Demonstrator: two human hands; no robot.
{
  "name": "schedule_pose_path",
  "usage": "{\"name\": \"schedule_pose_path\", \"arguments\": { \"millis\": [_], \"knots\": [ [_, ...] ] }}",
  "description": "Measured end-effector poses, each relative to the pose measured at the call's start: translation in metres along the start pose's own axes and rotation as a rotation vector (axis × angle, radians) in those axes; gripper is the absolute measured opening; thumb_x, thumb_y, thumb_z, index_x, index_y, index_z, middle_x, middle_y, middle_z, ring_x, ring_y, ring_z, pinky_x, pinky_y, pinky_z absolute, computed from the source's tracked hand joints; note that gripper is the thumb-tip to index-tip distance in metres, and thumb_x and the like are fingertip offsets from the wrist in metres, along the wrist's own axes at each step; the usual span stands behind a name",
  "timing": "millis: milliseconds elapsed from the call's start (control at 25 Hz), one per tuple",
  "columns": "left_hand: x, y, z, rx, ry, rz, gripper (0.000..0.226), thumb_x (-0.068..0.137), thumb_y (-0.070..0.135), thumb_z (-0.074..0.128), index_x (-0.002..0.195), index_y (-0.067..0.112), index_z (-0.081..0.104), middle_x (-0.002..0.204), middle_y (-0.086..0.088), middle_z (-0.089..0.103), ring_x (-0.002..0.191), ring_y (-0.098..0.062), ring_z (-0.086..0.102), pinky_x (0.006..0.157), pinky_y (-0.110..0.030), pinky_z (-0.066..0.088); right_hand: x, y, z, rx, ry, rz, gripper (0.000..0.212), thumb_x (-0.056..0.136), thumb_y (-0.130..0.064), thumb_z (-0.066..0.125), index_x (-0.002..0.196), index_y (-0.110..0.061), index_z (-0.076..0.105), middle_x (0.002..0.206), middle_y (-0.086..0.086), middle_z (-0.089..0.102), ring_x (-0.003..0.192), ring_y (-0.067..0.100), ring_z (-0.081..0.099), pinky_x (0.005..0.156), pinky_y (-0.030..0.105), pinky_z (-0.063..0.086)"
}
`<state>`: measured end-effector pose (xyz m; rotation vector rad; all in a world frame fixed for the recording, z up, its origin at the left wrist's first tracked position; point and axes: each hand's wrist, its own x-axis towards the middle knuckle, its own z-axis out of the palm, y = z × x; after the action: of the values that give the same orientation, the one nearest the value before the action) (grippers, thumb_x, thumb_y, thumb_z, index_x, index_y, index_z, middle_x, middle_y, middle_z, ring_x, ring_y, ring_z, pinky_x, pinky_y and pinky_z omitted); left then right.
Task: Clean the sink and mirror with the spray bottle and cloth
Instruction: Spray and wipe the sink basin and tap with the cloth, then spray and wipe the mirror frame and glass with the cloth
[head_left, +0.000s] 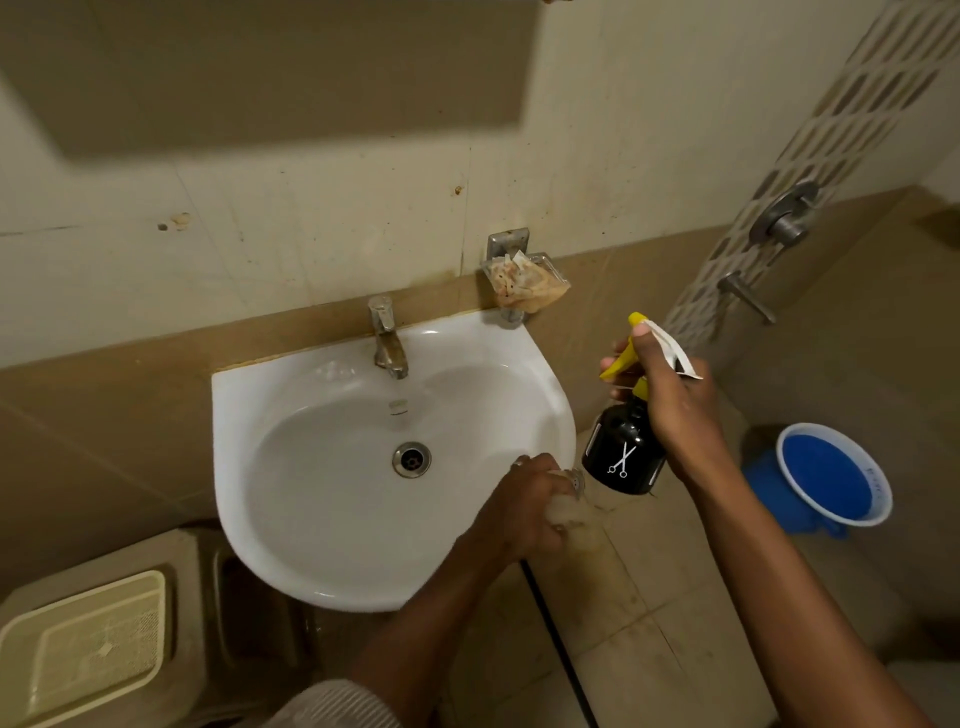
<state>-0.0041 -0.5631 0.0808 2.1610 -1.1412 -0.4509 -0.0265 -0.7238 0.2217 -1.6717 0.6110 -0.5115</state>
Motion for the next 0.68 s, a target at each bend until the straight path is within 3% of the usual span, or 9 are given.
{"name": "schedule_pose_path", "arguments": {
  "millis": [120, 200, 360, 440, 520, 640, 680],
  "knots": [
    [-0.014, -0.015, 0.005, 0.011, -0.036, -0.017, 0.036, 0.063, 0.038, 0.065, 0.086, 0.011, 0.072, 0.091, -0.006, 0.062, 0.089, -0.020, 0.057, 0.086, -0.037, 0.044, 0.000, -0.004, -0.003, 0.013, -0.023, -0.021, 0.030, 0.103, -0.041, 0.059, 0.081, -0.037, 0.079, 0.074, -0.006, 0.078, 0.087, 0.025, 0.077, 0.082, 0.043, 0.062],
    [-0.041, -0.026, -0.001, -0.037, -0.037, -0.019, 0.038, 0.065, 0.040, 0.058, 0.082, 0.008, 0.067, 0.089, -0.008, 0.060, 0.084, -0.022, 0.056, 0.075, -0.041, 0.047, -0.003, -0.004, -0.006, -0.011, -0.030, -0.032, 0.030, 0.103, -0.042, 0.058, 0.081, -0.042, 0.078, 0.075, -0.007, 0.079, 0.093, 0.030, 0.078, 0.082, 0.041, 0.063],
    [-0.101, -0.047, -0.016, 0.095, -0.148, 0.005, 0.019, 0.068, 0.031, 0.069, 0.079, 0.022, 0.056, 0.094, 0.006, 0.050, 0.085, -0.014, 0.047, 0.074, -0.036, 0.047, -0.005, -0.005, -0.001, -0.004, -0.061, -0.044, 0.027, 0.102, -0.045, 0.058, 0.086, -0.037, 0.078, 0.077, -0.006, 0.079, 0.094, 0.031, 0.077, 0.083, 0.044, 0.064],
    [-0.129, -0.053, -0.026, 0.254, -0.208, -0.007, 0.023, 0.070, 0.036, 0.069, 0.080, 0.031, 0.049, 0.099, 0.010, 0.046, 0.091, -0.011, 0.040, 0.077, -0.034, 0.048, -0.009, -0.004, 0.009, -0.033, -0.101, -0.035, 0.036, 0.102, -0.046, 0.058, 0.091, -0.019, 0.080, 0.079, -0.002, 0.079, 0.089, 0.029, 0.078, 0.078, 0.039, 0.065],
    [-0.157, -0.056, -0.040, 0.396, -0.233, -0.090, 0.023, 0.074, 0.037, 0.070, 0.089, 0.031, 0.054, 0.108, 0.010, 0.046, 0.100, -0.012, 0.039, 0.083, -0.034, 0.049, -0.014, -0.002, 0.022, -0.046, -0.162, -0.026, 0.045, 0.103, -0.045, 0.058, 0.095, -0.005, 0.077, 0.083, 0.004, 0.080, 0.085, 0.025, 0.078, 0.072, 0.032, 0.064],
    [-0.210, -0.066, -0.060, 0.575, -0.281, -0.289, 0.033, 0.085, 0.028, 0.066, 0.117, 0.024, 0.060, 0.129, 0.005, 0.046, 0.120, -0.019, 0.043, 0.092, -0.039, 0.049, -0.028, 0.003, 0.042, -0.042, -0.267, 0.003, 0.043, 0.103, -0.042, 0.058, 0.098, -0.004, 0.077, 0.092, 0.015, 0.081, 0.090, 0.029, 0.078, 0.076, 0.036, 0.065],
    [-0.231, -0.070, -0.067, 0.591, -0.274, -0.368, 0.033, 0.083, 0.025, 0.065, 0.117, 0.024, 0.061, 0.131, 0.004, 0.050, 0.121, -0.020, 0.048, 0.092, -0.039, 0.049, -0.034, 0.003, 0.049, -0.036, -0.300, 0.007, 0.042, 0.103, -0.041, 0.058, 0.099, -0.005, 0.077, 0.092, 0.016, 0.081, 0.091, 0.030, 0.078, 0.077, 0.037, 0.065]
  ]
}}
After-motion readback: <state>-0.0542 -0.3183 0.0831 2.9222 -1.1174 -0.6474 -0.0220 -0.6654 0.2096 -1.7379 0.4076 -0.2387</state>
